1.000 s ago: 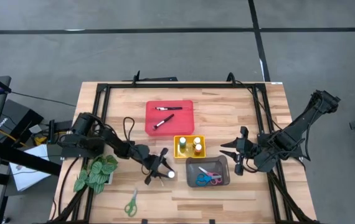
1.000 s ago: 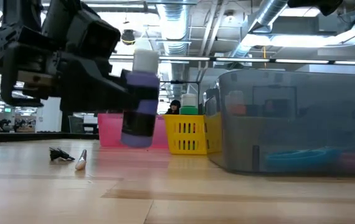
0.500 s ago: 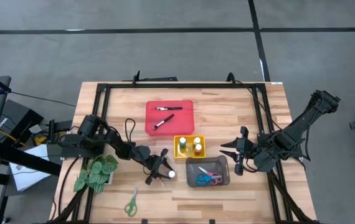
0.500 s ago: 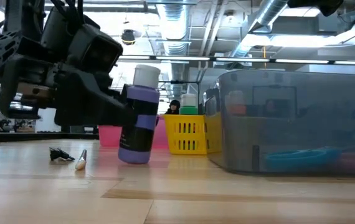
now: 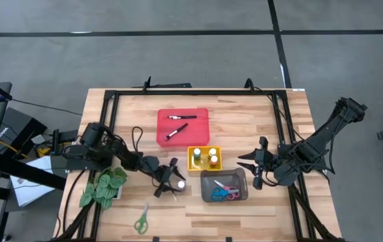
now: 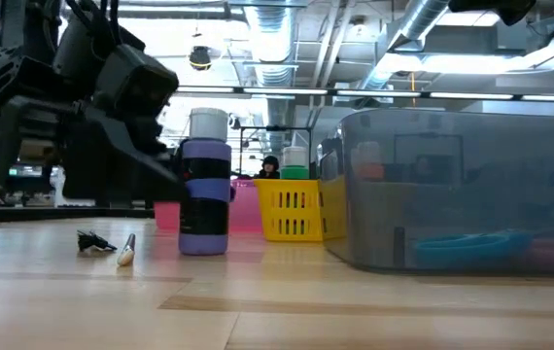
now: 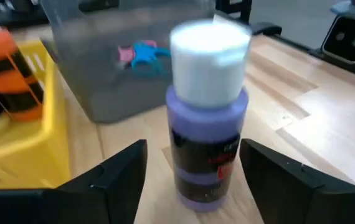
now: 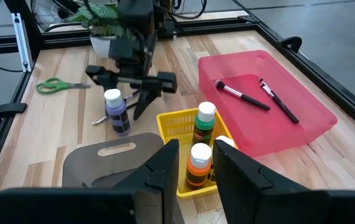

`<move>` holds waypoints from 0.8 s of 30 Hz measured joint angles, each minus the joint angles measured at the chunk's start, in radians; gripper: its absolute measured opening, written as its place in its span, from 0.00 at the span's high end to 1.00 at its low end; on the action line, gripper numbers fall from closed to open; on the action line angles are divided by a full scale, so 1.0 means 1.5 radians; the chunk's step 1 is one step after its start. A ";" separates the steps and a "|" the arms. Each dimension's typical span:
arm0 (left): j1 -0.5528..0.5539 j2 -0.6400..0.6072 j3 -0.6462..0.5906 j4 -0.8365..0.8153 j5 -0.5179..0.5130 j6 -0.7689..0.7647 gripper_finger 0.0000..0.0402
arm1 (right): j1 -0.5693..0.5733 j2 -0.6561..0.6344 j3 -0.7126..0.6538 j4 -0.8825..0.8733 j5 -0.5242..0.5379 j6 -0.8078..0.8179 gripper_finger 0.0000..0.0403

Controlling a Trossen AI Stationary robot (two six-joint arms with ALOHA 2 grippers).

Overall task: Pick & Place Paint Supplies
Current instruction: Put the purple paint bottle into the yellow bin

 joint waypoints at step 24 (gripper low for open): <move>-0.039 -0.227 0.014 -0.217 -0.078 -0.016 0.36 | -0.013 0.000 0.000 0.000 0.000 0.005 0.77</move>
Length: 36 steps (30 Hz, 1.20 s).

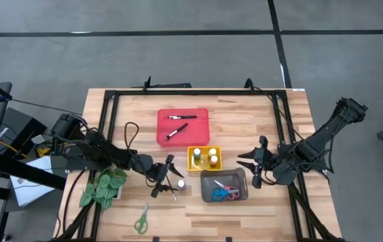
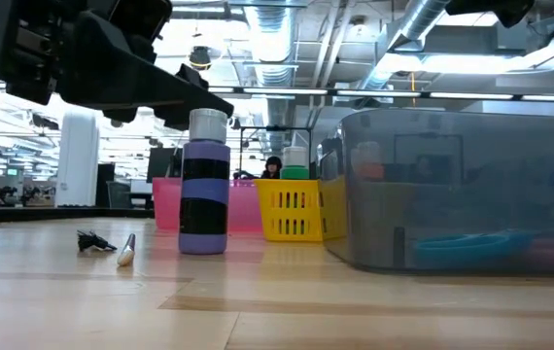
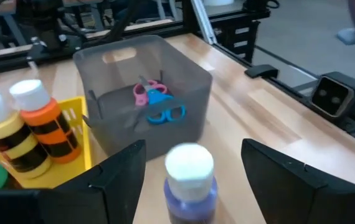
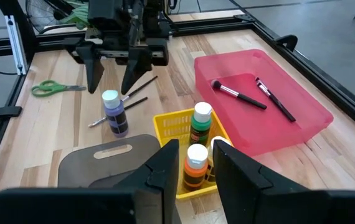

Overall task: Pick & Place Paint Supplies
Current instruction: Put the purple paint bottle into the yellow bin

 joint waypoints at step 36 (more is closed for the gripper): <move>-0.002 0.000 0.189 -0.406 0.007 -0.041 0.40 | 0.002 0.000 0.000 -0.001 0.000 0.000 0.77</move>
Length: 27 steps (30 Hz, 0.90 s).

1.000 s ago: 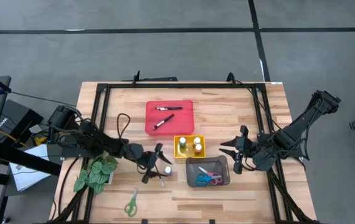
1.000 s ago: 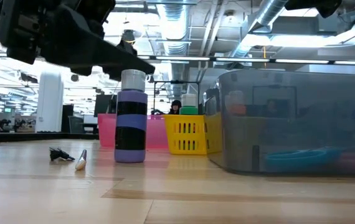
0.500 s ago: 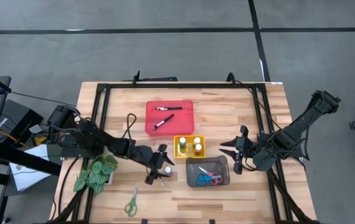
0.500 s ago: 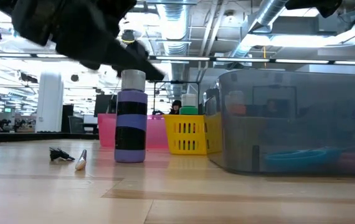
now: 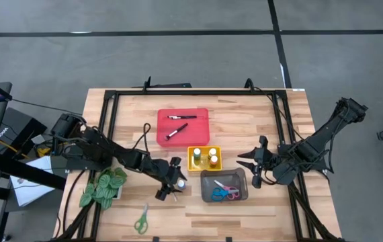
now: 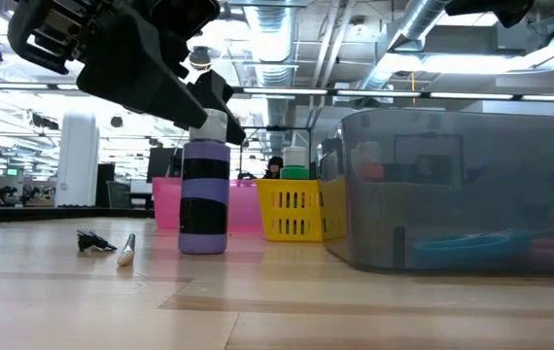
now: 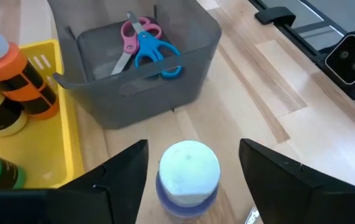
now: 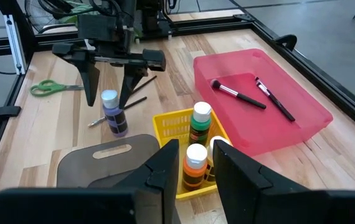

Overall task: Pick & Place Paint Supplies
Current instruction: Put the purple paint bottle into the yellow bin

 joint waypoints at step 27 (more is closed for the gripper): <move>0.001 0.000 0.009 -0.012 -0.027 -0.028 0.73 | 0.001 0.000 0.000 -0.001 -0.003 0.000 0.77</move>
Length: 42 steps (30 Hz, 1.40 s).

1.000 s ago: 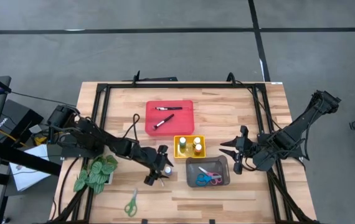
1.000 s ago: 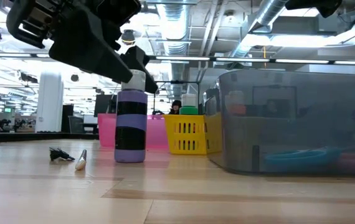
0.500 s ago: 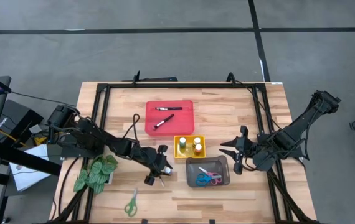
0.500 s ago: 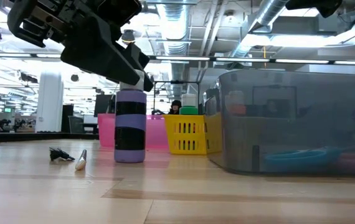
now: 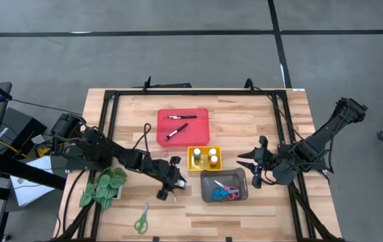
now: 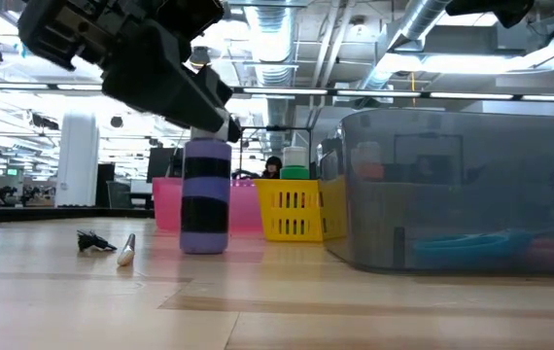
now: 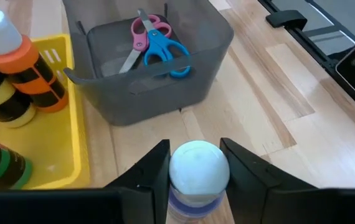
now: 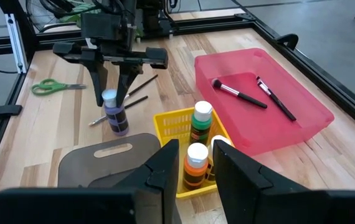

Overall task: Pick & Place Paint Supplies
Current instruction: Put the purple paint bottle into the yellow bin

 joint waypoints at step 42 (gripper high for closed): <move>0.159 -0.010 0.107 -0.030 0.024 0.034 0.73 | 0.000 0.000 0.000 -0.018 0.000 0.000 0.77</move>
